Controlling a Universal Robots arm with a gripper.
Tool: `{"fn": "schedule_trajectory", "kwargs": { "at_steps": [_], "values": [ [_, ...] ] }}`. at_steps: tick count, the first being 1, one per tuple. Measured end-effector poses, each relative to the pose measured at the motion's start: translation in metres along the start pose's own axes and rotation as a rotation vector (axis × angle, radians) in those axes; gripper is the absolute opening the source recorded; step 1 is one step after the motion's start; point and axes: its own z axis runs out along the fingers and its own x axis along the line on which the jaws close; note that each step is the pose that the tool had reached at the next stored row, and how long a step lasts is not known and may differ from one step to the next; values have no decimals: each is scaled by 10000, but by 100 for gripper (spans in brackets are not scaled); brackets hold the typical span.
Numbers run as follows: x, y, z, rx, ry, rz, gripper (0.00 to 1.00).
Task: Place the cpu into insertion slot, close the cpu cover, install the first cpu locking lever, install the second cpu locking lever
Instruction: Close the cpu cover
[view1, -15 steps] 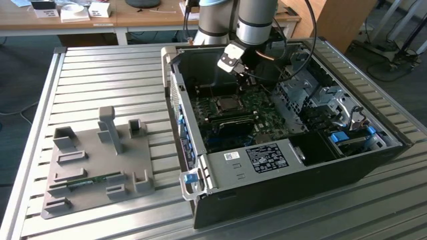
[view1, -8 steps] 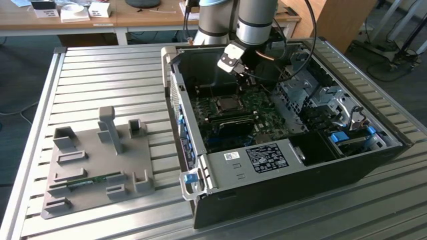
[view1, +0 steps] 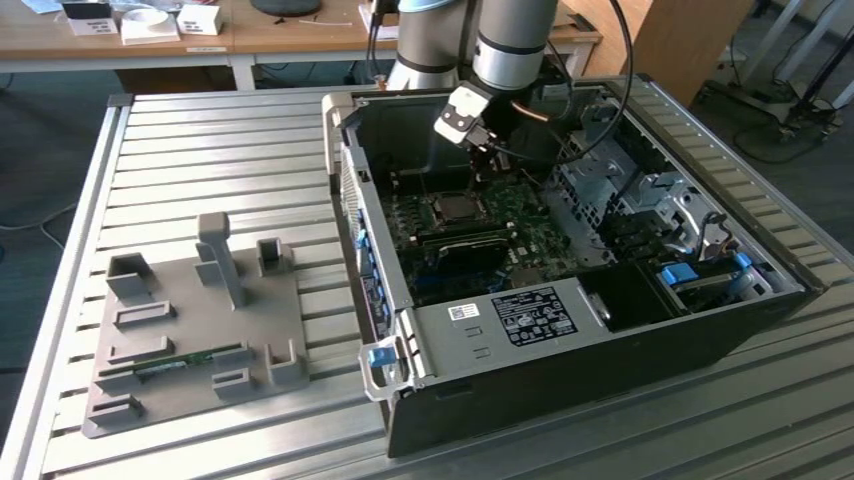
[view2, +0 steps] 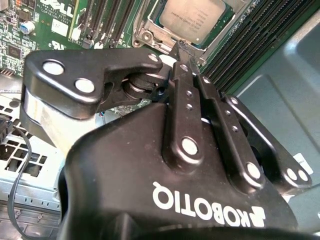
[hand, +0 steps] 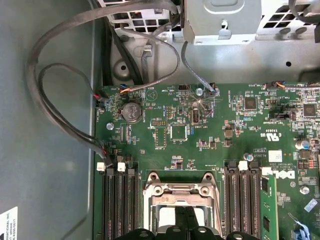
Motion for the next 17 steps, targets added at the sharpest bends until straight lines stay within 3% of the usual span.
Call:
{"fn": "schedule_trajectory", "kwargs": {
  "at_steps": [17],
  "values": [
    [-1,-82,3,11,1,4,11]
  ]
}}
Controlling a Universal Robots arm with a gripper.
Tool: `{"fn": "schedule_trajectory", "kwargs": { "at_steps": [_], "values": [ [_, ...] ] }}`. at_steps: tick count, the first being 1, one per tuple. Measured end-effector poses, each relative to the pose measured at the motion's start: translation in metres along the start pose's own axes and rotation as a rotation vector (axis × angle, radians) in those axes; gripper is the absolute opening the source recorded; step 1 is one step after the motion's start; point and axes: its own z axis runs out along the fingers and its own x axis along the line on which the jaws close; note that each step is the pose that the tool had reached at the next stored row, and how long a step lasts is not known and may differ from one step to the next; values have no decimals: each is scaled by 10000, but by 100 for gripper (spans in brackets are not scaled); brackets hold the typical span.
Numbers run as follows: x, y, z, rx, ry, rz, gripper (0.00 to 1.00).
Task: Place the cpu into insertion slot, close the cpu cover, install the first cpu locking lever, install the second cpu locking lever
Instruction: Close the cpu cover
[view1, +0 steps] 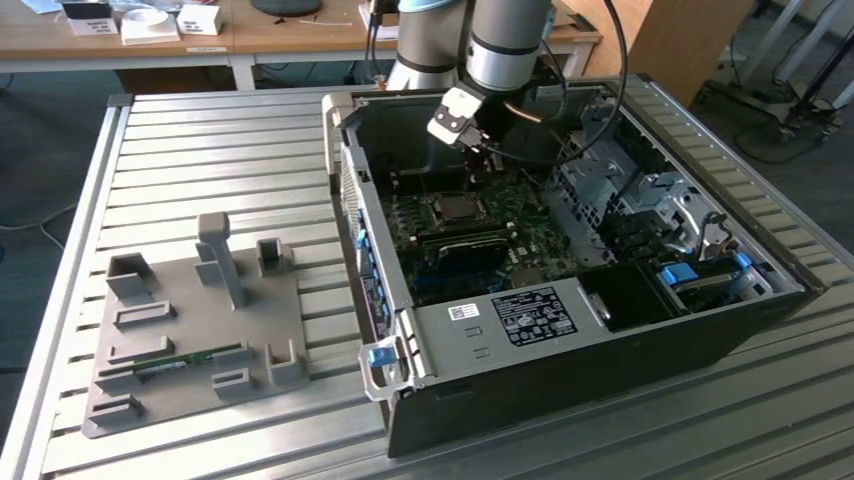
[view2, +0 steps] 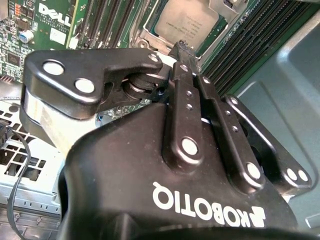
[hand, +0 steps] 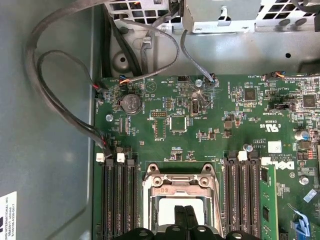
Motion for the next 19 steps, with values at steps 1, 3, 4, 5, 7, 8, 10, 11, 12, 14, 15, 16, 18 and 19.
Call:
{"fn": "schedule_trajectory", "kwargs": {
  "at_steps": [1,3,4,5,7,8,10,11,12,14,15,16,18,19],
  "values": [
    [0,-1,0,-1,0,0,11],
    [0,-4,0,-1,0,-1,11],
    [0,-7,0,-1,0,0,11],
    [0,-10,0,-1,0,-1,11],
    [0,-12,0,-1,1,-1,11],
    [0,-14,0,-1,0,-1,11],
    [0,-17,-1,-1,0,0,11],
    [0,-18,-1,-1,1,0,11],
    [0,-18,-1,0,0,-1,11],
    [0,-18,-1,-1,-2,-1,11],
    [0,-18,-1,0,-2,-37,11],
    [0,-18,-1,0,-2,-41,11],
    [0,-18,-1,0,-1,-51,11],
    [0,-18,-1,0,-1,-57,11]
  ]
}}
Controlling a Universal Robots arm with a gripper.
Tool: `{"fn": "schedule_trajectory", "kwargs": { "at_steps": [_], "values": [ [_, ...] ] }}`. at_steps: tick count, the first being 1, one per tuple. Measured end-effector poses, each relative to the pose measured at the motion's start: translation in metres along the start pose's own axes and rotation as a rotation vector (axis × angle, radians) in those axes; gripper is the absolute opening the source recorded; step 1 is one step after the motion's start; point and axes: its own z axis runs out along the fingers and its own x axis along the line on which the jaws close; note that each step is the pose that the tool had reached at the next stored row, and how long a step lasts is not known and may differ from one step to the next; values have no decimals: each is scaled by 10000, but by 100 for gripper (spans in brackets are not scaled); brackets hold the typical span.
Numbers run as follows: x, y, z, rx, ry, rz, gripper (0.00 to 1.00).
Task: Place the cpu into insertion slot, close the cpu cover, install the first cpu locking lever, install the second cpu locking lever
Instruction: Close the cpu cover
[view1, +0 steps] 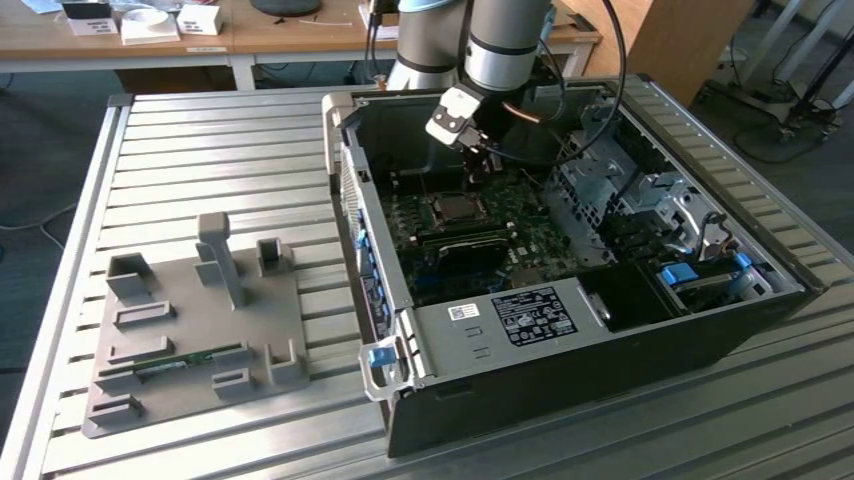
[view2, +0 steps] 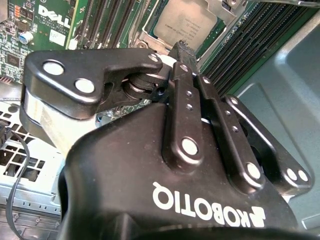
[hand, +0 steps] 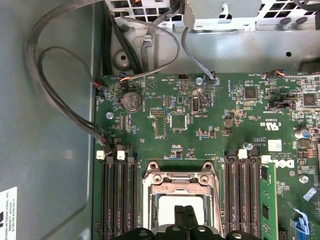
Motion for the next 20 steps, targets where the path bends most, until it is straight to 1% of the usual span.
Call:
{"fn": "schedule_trajectory", "kwargs": {
  "at_steps": [11,15,20],
  "values": [
    [0,0,0,1,4,-92,11],
    [0,0,2,3,11,-277,11],
    [0,0,3,7,26,-675,11]
  ]
}}
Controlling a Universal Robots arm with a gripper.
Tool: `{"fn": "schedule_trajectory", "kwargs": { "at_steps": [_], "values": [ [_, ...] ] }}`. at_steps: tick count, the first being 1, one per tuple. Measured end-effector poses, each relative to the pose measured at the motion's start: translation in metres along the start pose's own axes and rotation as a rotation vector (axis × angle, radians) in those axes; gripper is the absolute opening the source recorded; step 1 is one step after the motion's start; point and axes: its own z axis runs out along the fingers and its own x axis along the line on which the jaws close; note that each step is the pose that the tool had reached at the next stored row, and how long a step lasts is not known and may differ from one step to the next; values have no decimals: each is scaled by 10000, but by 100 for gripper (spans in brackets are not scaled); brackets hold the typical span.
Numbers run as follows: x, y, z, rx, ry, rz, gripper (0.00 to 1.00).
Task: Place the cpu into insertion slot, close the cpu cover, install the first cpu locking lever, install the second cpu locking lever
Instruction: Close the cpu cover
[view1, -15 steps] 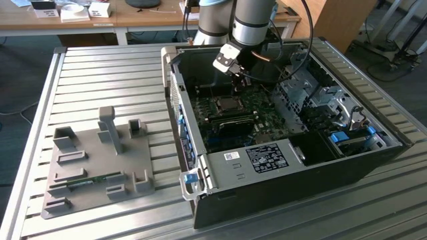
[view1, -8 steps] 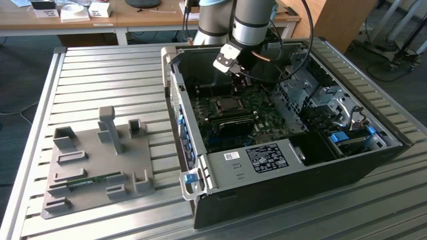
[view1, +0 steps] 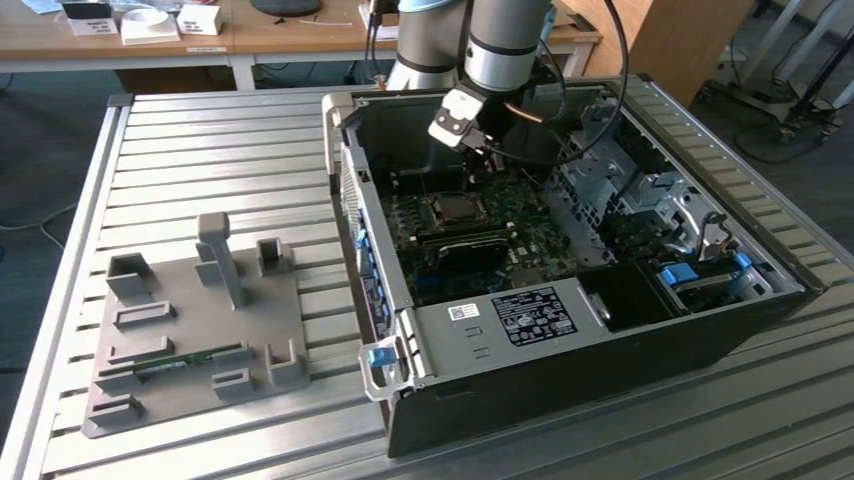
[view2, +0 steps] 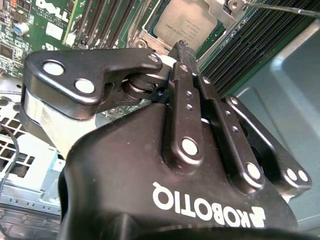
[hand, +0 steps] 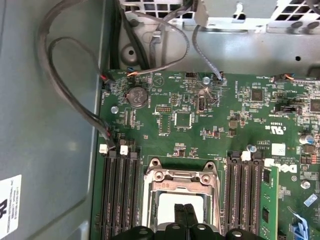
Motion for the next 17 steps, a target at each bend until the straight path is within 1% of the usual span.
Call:
{"fn": "schedule_trajectory", "kwargs": {
  "at_steps": [2,17],
  "values": [
    [0,0,0,1,5,-129,11],
    [0,0,2,2,16,-309,11]
  ]
}}
